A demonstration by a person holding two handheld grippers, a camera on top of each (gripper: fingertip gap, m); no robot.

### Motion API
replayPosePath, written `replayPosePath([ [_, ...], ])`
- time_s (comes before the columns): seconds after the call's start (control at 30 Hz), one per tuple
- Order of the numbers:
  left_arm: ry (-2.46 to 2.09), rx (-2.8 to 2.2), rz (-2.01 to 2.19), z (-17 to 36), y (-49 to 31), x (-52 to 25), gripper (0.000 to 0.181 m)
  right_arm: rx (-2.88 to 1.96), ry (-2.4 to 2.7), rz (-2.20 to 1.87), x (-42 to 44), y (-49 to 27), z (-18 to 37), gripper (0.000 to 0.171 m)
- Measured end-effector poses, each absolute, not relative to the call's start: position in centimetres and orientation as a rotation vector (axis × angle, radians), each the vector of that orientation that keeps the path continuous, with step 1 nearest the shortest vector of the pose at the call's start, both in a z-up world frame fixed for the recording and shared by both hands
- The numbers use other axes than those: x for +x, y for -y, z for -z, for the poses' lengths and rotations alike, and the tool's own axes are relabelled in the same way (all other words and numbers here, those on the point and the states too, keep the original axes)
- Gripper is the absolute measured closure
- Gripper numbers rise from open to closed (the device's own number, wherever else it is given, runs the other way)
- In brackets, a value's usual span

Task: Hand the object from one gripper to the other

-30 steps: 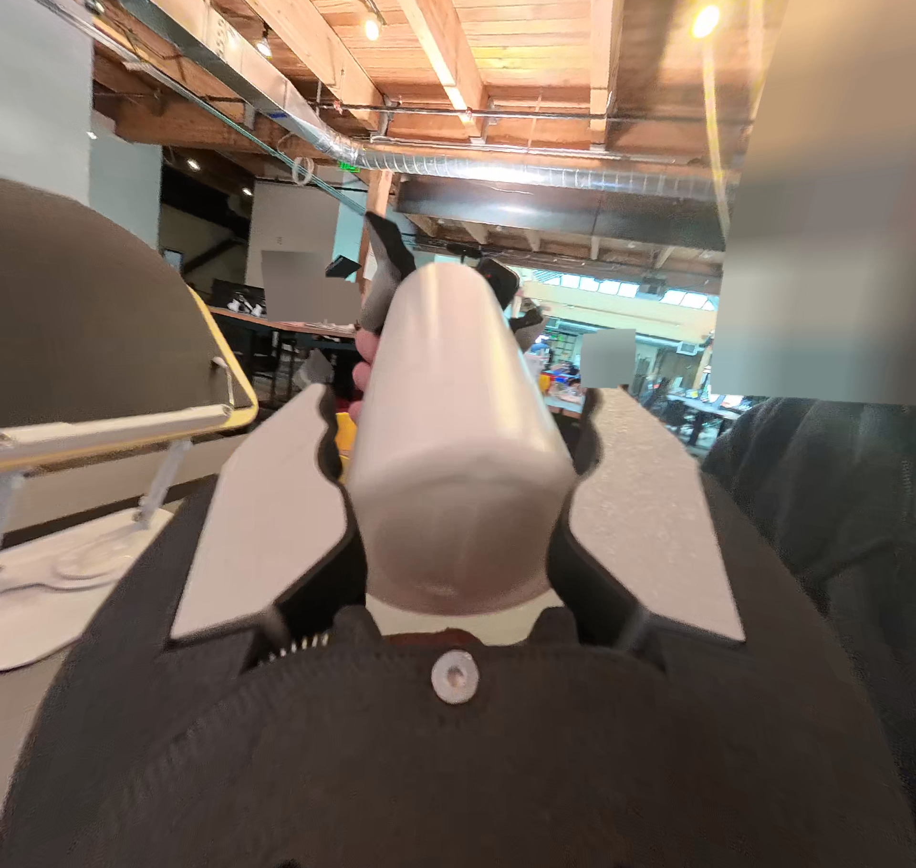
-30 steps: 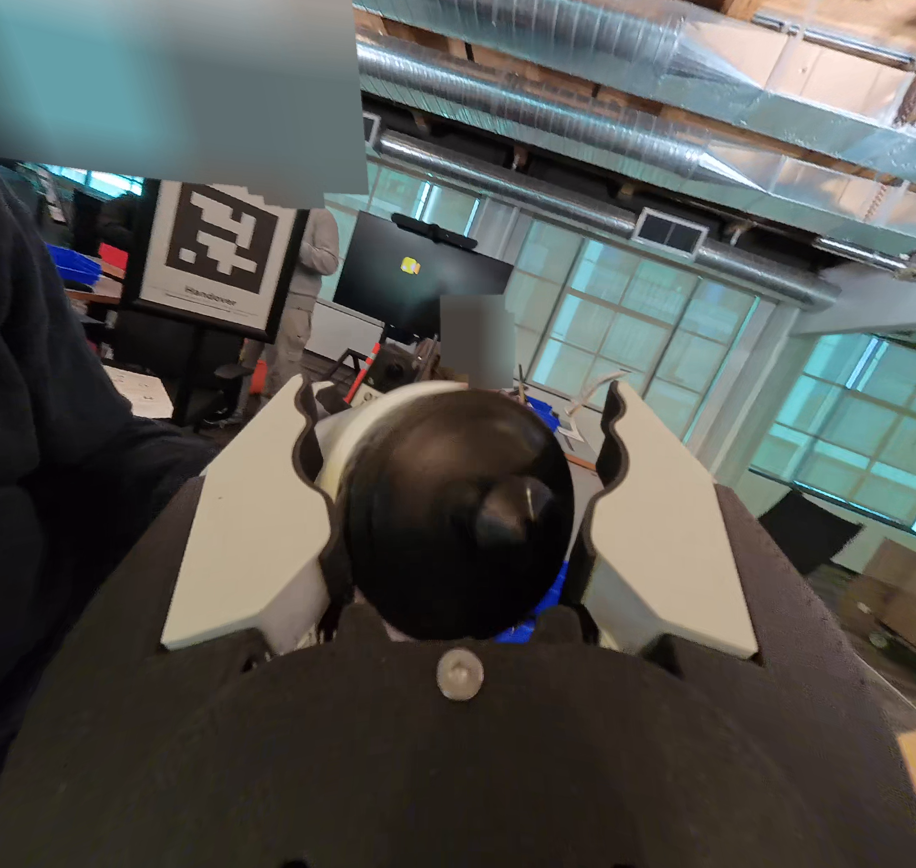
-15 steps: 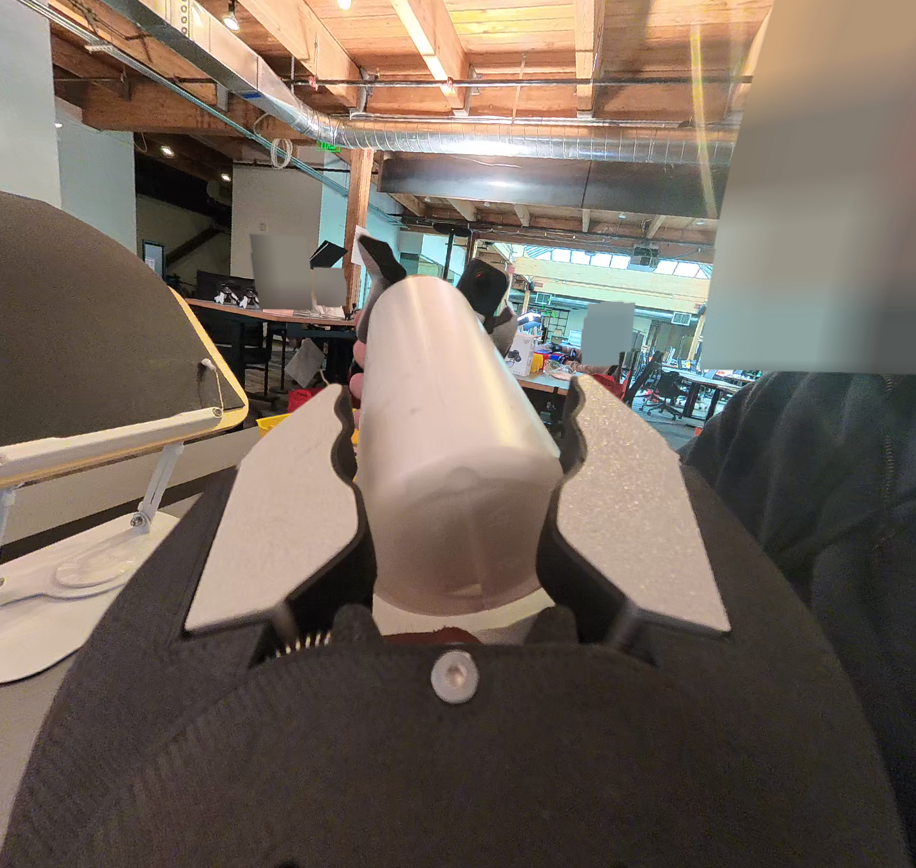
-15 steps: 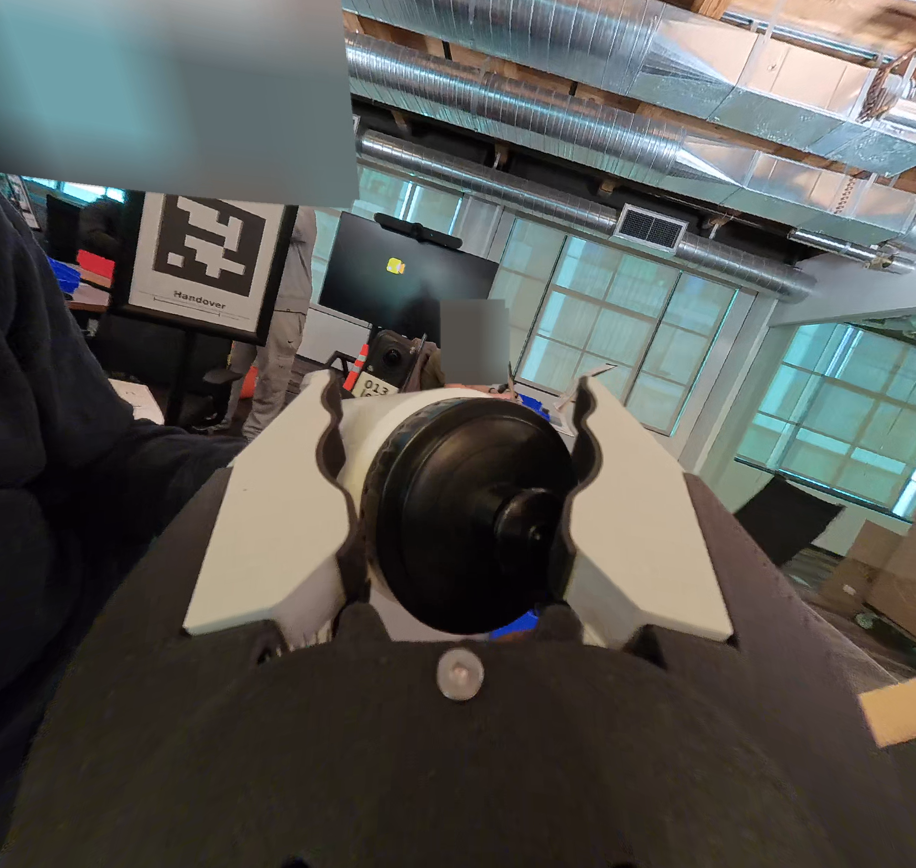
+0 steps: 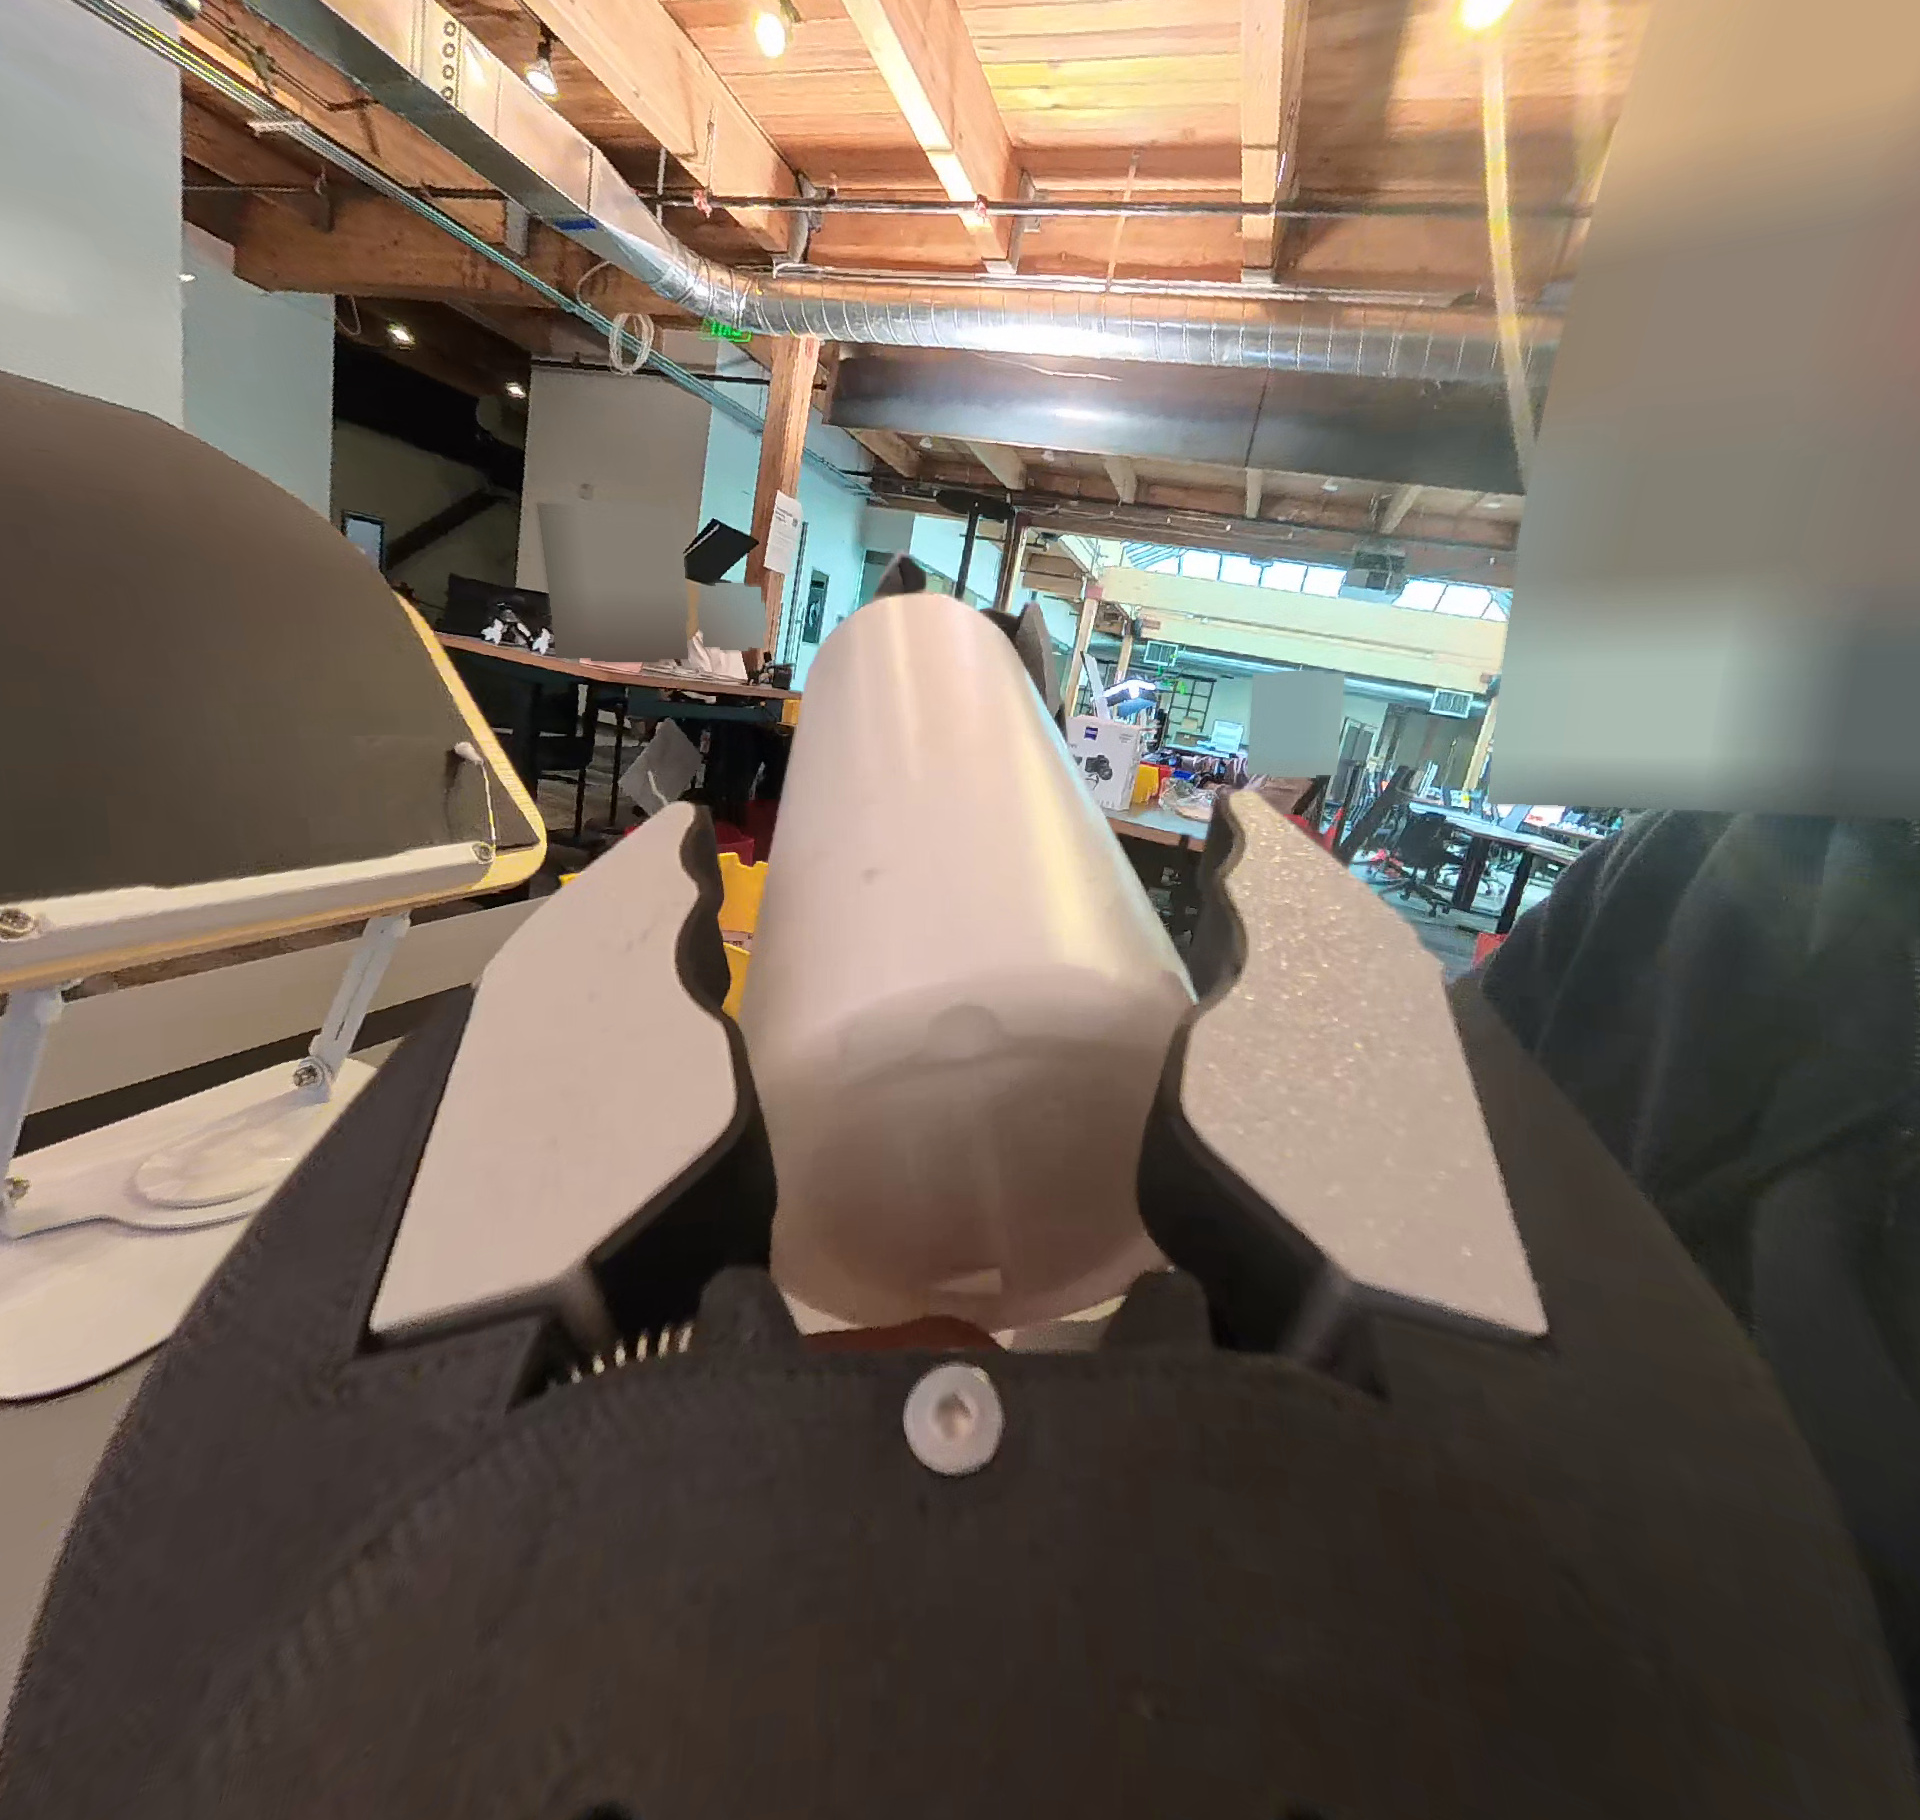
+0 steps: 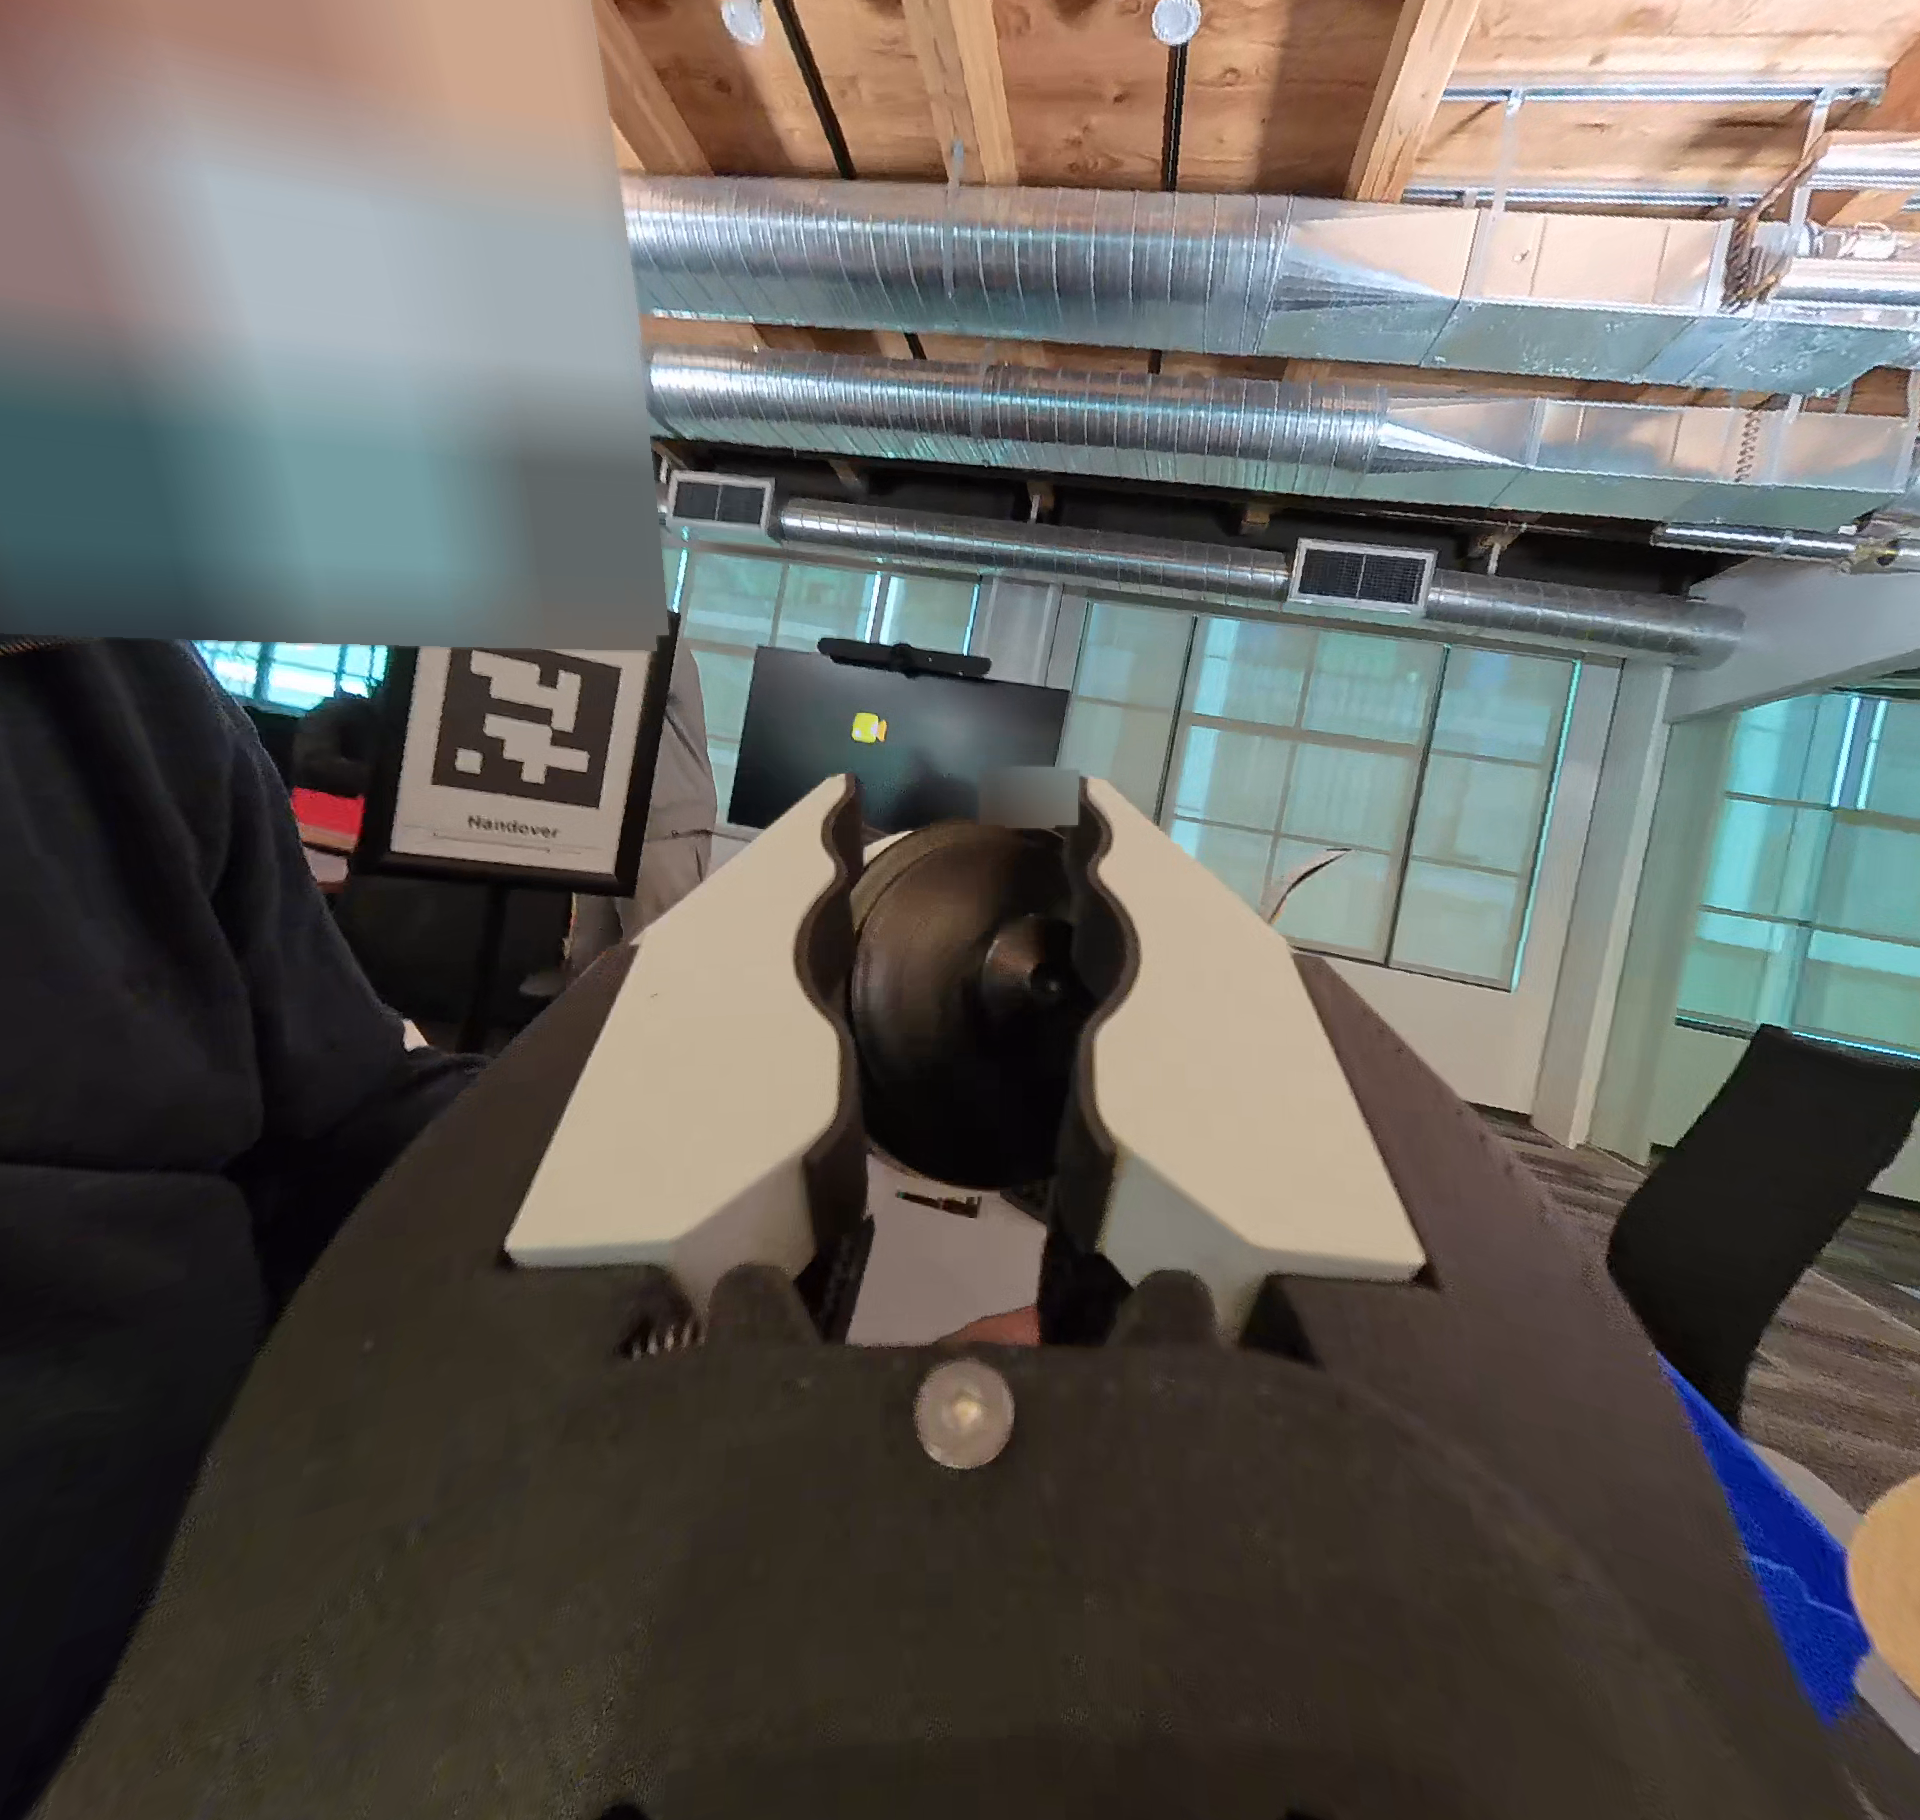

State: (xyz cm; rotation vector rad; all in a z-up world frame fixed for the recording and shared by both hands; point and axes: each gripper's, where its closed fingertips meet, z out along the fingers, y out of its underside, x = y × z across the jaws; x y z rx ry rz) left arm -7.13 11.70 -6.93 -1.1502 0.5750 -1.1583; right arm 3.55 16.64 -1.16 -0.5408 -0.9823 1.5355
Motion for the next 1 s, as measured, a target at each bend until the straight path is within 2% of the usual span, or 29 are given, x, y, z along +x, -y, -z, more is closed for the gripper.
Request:
replayPosePath([
  [0.03, -0.576, -1.149, 1.153, 6.8, -11.8, -7.3, 0.093, -0.522, 0.945, -1.543, 4.2, -16.9, 0.8, 0.171],
  [0.27, -0.604, -1.113, 1.132, 6.3, -11.2, -7.3, 0.096, -0.532, 0.928, -1.531, 3.9, -17.1, 0.9, 0.171],
  [0.3, -0.603, -1.113, 1.122, 6.3, -11.2, -7.2, 0.097, -0.534, 0.899, -1.529, 3.8, -17.3, 0.6, 0.169],
  [0.37, -0.614, -1.118, 1.101, 6.5, -11.3, -6.8, 0.099, -0.577, 0.838, -1.5, 3.4, -18.0, 0.5, 0.137],
  [0.4, -0.614, -1.102, 1.101, 6.4, -11.2, -6.7, 0.101, -0.593, 0.805, -1.492, 3.3, -18.4, 0.5, 0.131],
  [0.43, -0.608, -1.079, 1.111, 6.1, -11.0, -6.7, 0.103, -0.613, 0.76, -1.493, 3.3, -19.1, 0.6, 0.132],
  [0.47, -0.633, -1.024, 1.134, 5.7, -10.3, -6.6, 0.124, -0.631, 0.702, -1.5, 3.6, -20.1, 0.7, 0.124],
  [0.5, -0.633, -0.937, 1.145, 4.9, -9.4, -7.1, 0.181, -0.598, 0.686, -1.556, 4.1, -20.1, 0.7, 0.136],
  [0.53, -0.602, -0.962, 1.111, 4.9, -10.1, -7.3, 0.181, -0.56, 0.727, -1.625, 4.0, -19.3, 0.9, 0.167],
  [0.63, -0.685, -1.07, 1.094, 7.4, -11.7, -4.6, 0.178, -0.651, 0.847, -1.6, 0.6, -19.1, 3.3, 0.171],
  [0.77, -0.704, -1.253, 1.022, 11.5, -14.8, -5.0, 0.18, -0.733, 0.807, -1.57, 1.7, -21.5, 5.5, 0.171],
  [0.8, -0.707, -1.31, 0.977, 13.0, -15.6, -5.5, 0.175, -0.761, 0.8, -1.565, 2.2, -22.1, 6.2, 0.169],
  [0.9, -0.634, -1.504, 0.96, 16.7, -18.5, -6.0, 0.135, -0.863, 0.78, -1.517, 2.7, -23.8, 9.2, 0.166],
  [1.0, -0.603, -1.698, 0.813, 21.2, -21.6, -6.0, 0.112, -0.978, 0.815, -1.427, 1.5, -24.9, 12.4, 0.161],
])
